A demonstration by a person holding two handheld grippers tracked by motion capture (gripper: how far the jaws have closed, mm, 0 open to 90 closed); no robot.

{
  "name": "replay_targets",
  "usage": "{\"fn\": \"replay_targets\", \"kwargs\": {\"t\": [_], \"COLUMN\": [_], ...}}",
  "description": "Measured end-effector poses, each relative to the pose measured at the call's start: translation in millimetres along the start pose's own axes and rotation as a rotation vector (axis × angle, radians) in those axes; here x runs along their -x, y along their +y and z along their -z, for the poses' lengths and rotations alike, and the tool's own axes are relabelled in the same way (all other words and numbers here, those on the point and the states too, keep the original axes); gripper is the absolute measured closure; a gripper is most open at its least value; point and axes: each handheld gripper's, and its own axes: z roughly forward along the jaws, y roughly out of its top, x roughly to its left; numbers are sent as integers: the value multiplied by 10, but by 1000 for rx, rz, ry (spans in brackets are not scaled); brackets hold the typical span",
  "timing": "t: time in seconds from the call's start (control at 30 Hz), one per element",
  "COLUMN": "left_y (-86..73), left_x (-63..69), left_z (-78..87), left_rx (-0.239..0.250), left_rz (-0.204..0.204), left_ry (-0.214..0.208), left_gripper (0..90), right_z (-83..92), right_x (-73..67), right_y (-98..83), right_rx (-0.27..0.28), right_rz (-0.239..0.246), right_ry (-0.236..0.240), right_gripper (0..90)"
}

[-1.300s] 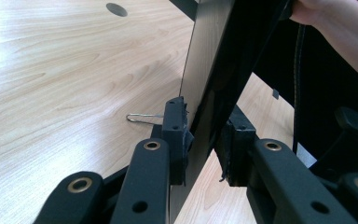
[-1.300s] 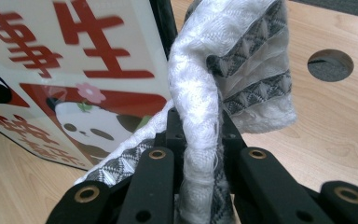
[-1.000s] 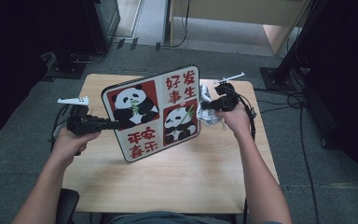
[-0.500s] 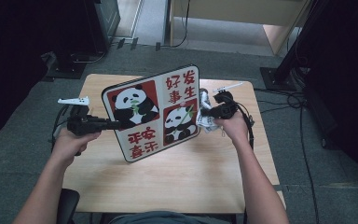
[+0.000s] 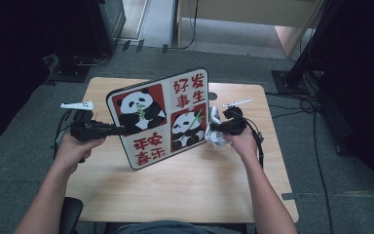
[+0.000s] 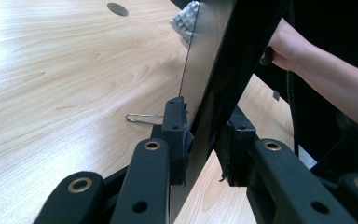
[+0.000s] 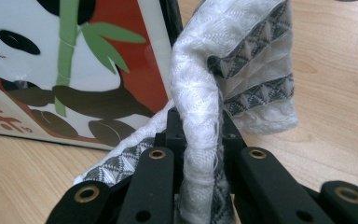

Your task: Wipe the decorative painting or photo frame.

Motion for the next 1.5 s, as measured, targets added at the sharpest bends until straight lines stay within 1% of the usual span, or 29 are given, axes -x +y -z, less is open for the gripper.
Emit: {"fn": "replay_targets", "kwargs": {"t": [0.03, 0.1, 0.23, 0.37, 0.43, 0.5, 0.6, 0.63, 0.73, 0.77, 0.83, 0.9, 0.93, 1.0, 1.07, 1.1, 1.13, 1.23, 1.3, 1.4, 1.5], "left_y": [-1, -2, -4, -4, -4, -4, -21, -22, -21, -20, -20, -20, -19, -18, -19, -19, -18, -18, -17, -15, -17], "left_x": [2, 1, -3, 0, 0, 3, 9, 13, 14, 15, 15, 25, 29, 27, 26, 26, 26, 25, 22, 15, 18], "left_z": [-1, -1, -2, -4, -4, -3, 4, 3, 3, 4, 4, 5, 6, 5, 5, 6, 7, 8, 9, 13, 9], "left_rx": [1, 1, 5, 5, 5, 3, 7, 10, 9, 9, 8, 7, 5, 7, 7, 7, 7, 8, 9, 10, 14], "left_rz": [0, 2, 4, 3, 2, 0, -1, -3, -6, -6, -8, -17, -18, -17, -18, -17, -17, -16, -14, -15, -18], "left_ry": [1, 2, 0, 5, 6, 8, 9, 14, 16, 17, 18, 23, 25, 27, 27, 28, 29, 32, 32, 37, 41], "left_gripper": [753, 752, 752, 752, 752, 752, 753, 752, 754, 754, 754, 754, 755, 754, 754, 754, 753, 752, 751, 748, 745], "right_z": [-10, -36, -72, -114, -133, -150, -137, -129, -88, -70, -31, 15, 44, 72, 84, 83, 80, 42, 1, -41, -81], "right_x": [1, 19, 46, 49, 53, 68, 89, 115, 185, 205, 254, 328, 361, 431, 493, 527, 558, 653, 707, 763, 808], "right_y": [-18, -65, -155, -219, -244, -262, -318, -334, -363, -369, -379, -390, -393, -398, -405, -406, -406, -406, -414, -418, -423], "right_rx": [-3, -4, -5, 2, 2, -10, -2, -2, 13, 16, 20, 40, 48, 41, 44, 47, 49, 33, 25, 46, 50], "right_rz": [-5, 6, -5, -3, -16, -21, -26, -31, -45, -58, -62, -84, -97, -84, -89, -88, -96, -105, -107, -133, -135], "right_ry": [-4, -3, 8, -3, 0, 2, 15, 12, -16, -25, -45, -37, -46, -92, -119, -130, -138, -157, -179, -195, -197], "right_gripper": [817, 817, 816, 816, 816, 816, 817, 817, 817, 817, 817, 818, 817, 817, 817, 817, 817, 816, 814, 801, 761]}}
